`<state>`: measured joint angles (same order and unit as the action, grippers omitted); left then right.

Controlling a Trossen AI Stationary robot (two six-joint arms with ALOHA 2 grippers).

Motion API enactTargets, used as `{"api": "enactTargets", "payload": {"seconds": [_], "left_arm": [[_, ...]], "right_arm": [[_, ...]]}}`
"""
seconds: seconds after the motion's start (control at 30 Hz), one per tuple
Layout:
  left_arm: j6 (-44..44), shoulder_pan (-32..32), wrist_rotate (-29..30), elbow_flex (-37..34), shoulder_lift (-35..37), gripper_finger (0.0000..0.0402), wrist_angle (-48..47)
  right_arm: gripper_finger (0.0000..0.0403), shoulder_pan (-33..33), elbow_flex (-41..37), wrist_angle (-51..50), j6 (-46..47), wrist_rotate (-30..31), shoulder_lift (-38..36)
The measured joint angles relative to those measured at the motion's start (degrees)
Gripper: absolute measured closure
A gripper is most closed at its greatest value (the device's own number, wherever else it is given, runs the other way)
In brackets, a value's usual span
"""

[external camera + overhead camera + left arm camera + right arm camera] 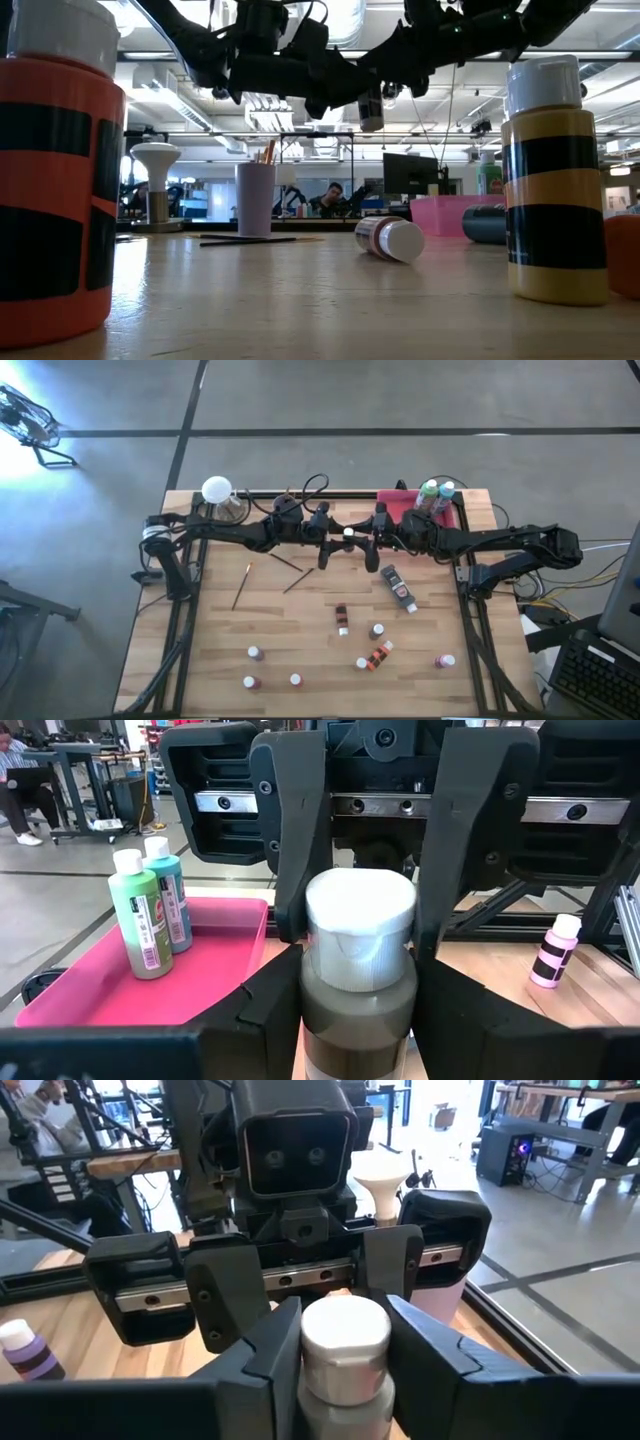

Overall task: Pick & Place Paint Supplies
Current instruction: Put the small gray paint bottle into the pink bin

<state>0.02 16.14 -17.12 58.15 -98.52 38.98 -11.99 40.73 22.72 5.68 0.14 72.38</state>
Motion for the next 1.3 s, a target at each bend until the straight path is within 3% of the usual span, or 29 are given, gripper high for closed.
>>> {"api": "enactTargets", "payload": {"seconds": [0.23,0.37,0.5,0.7,0.93,1.1,1.3], "left_arm": [[0.0,0.0,0.0,0.1,0.0,0.0242,0.1],[-0.1,0.0,0.0,0.1,0.0,0.0242,0.4],[-0.1,0.0,0.0,0.1,0.0,0.0242,0.4],[-0.3,0.0,0.0,0.1,0.0,0.0242,0.3],[-0.3,0.0,0.0,0.1,0.0,0.0242,0.3],[-0.3,0.0,0.0,0.1,0.0,0.0242,0.1],[-0.3,0.0,0.0,0.1,0.0,0.0240,0.0]], "right_arm": [[0.0226,0.0,0.0,-0.2,0.2,-0.1,0.1],[0.0214,0.0,0.0,-0.2,0.3,-0.1,0.1],[0.0231,0.0,0.0,-0.2,0.3,-0.1,0.1],[0.0289,0.0,0.0,-0.2,0.1,0.1,0.1],[0.0290,0.0,0.0,-0.2,0.1,0.1,0.1],[0.0268,0.0,0.0,-0.2,0.4,0.0,0.1],[0.0290,0.0,0.0,-0.2,0.3,0.1,0.1]]}}
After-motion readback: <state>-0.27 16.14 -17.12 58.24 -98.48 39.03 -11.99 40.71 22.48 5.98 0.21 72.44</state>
